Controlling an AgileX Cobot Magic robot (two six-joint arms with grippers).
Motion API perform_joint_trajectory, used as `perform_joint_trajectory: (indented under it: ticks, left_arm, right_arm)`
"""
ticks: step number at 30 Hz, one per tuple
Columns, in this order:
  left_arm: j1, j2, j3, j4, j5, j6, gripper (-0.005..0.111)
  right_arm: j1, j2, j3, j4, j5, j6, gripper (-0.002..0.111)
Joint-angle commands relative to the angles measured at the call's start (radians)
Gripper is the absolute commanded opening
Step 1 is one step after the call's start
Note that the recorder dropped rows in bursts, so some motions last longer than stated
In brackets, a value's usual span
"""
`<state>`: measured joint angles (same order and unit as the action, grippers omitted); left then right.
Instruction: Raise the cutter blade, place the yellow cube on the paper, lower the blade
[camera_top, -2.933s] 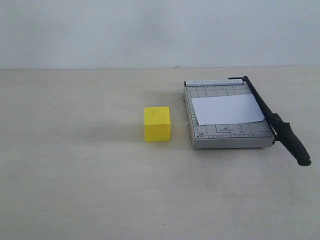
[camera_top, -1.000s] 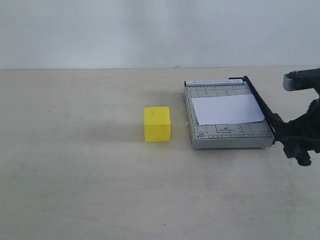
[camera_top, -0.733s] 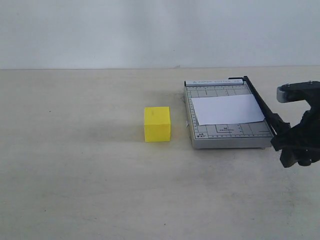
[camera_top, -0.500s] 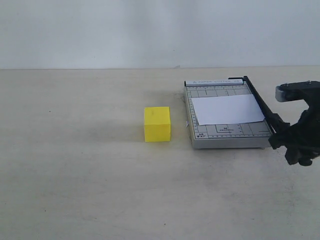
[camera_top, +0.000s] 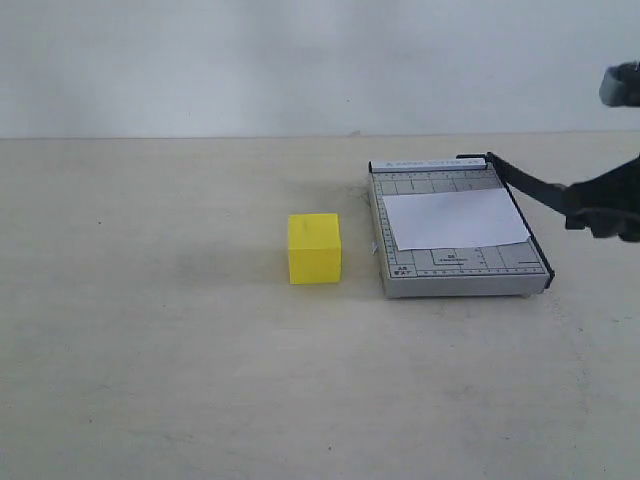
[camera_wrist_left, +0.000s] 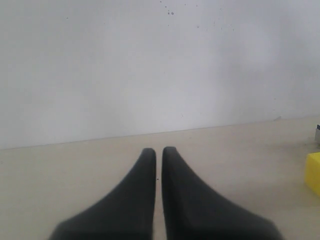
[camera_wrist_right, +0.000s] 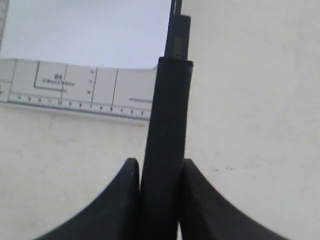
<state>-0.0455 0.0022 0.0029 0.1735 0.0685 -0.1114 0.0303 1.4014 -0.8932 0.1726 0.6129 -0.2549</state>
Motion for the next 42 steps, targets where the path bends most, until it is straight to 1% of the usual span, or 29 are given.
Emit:
perform_joint_trajectory:
  ticks: [1,4,6,7,8,9,10,11,13,15,16,17,18,19,20,21,23,24,25,26,27,28,30,33,42]
  left_arm:
    - [0.0,-0.002,-0.003,-0.002,-0.016,0.001,0.004]
    - [0.0,-0.002,-0.003,-0.002,-0.016,0.001,0.004]
    - [0.0,-0.002,-0.003,-0.002,-0.016,0.001,0.004]
    - [0.0,-0.002,-0.003,-0.002,-0.016,0.001,0.004]
    - [0.0,-0.002,-0.003,-0.002,-0.016,0.001,0.004]
    - [0.0,-0.002,-0.003,-0.002,-0.016,0.001,0.004]
    - [0.0,-0.002,-0.003,-0.002,-0.016,0.001,0.004]
    - [0.0,-0.002,-0.003,-0.002,-0.016,0.001,0.004]
    - [0.0,-0.002,-0.003,-0.002,-0.016,0.001,0.004]
    - [0.0,-0.002,-0.003,-0.002,-0.016,0.001,0.004]
    - [0.0,-0.002,-0.003,-0.002,-0.016,0.001,0.004]
    - [0.0,-0.002,-0.003,-0.002,-0.016,0.001,0.004]
    - [0.0,-0.002,-0.003,-0.002,-0.016,0.001,0.004]
    - [0.0,-0.002,-0.003,-0.002,-0.016,0.001,0.004]
    - [0.0,-0.002,-0.003,-0.002,-0.016,0.001,0.004]
    - [0.0,-0.002,-0.003,-0.002,-0.016,0.001,0.004]
    - [0.0,-0.002,-0.003,-0.002,-0.016,0.001,0.004]
    - [0.0,-0.002,-0.003,-0.002,-0.016,0.001,0.004]
    - [0.0,-0.002,-0.003,-0.002,-0.016,0.001,0.004]
    - [0.0,-0.002,-0.003,-0.002,-0.016,0.001,0.004]
    - [0.0,-0.002,-0.003,-0.002,-0.016,0.001,0.004]
    - [0.0,-0.002,-0.003,-0.002,-0.016,0.001,0.004]
    - [0.0,-0.002,-0.003,-0.002,-0.016,0.001,0.004]
    - [0.0,-0.002,-0.003,-0.002,-0.016,0.001,0.004]
    - [0.0,-0.002,-0.003,-0.002,-0.016,0.001,0.004]
  right_arm:
    - [0.001,-0.081,-0.076,-0.018,-0.083,-0.041,0.003]
    - [0.001,-0.083,-0.104,0.002,-0.051,-0.052,0.003]
    - [0.001,-0.083,-0.104,0.025,-0.008,-0.088,0.023]
    - [0.001,-0.083,-0.104,0.048,0.017,-0.121,0.047]
    - [0.001,-0.083,-0.104,0.06,0.019,-0.125,0.067]
    - [0.001,-0.083,-0.104,0.06,0.019,-0.125,0.066]
    - [0.001,-0.083,-0.104,0.064,0.014,-0.147,0.06]
    - [0.001,-0.083,-0.104,0.079,0.0,-0.171,0.057]
    - [0.001,-0.084,-0.104,0.141,-0.056,-0.245,0.057]
    - [0.001,-0.106,-0.079,0.268,-0.11,-0.325,0.057]
    - [0.001,-0.15,-0.015,0.406,-0.147,-0.468,0.057]
    - [0.001,-0.175,0.022,0.459,-0.165,-0.523,0.056]
    - [0.001,-0.258,0.139,0.597,-0.213,-0.668,0.048]
    - [0.001,-0.307,0.191,0.67,-0.232,-0.722,0.044]
    - [0.001,-0.417,0.323,0.816,-0.262,-0.828,0.032]
    - [0.001,-0.463,0.382,0.867,-0.267,-0.856,0.026]
    - [0.001,-0.581,0.488,0.968,-0.267,-0.904,0.009]
    - [0.001,-0.684,0.565,0.998,-0.267,-0.92,0.0]
    - [0.001,-0.739,0.598,0.998,-0.27,-0.92,0.001]
    - [0.001,-0.839,0.627,1.083,-0.305,-0.92,0.0]
    - [0.001,-0.881,0.632,1.09,-0.327,-0.922,0.0]
    - [0.001,-0.941,0.636,1.093,-0.362,-0.885,0.0]
    - [0.001,-1.002,0.636,1.093,-0.364,-0.792,0.0]
    - [0.001,-1.045,0.636,1.093,-0.361,-0.787,0.0]
    - [0.001,-1.044,0.636,1.093,-0.361,-0.789,0.0]
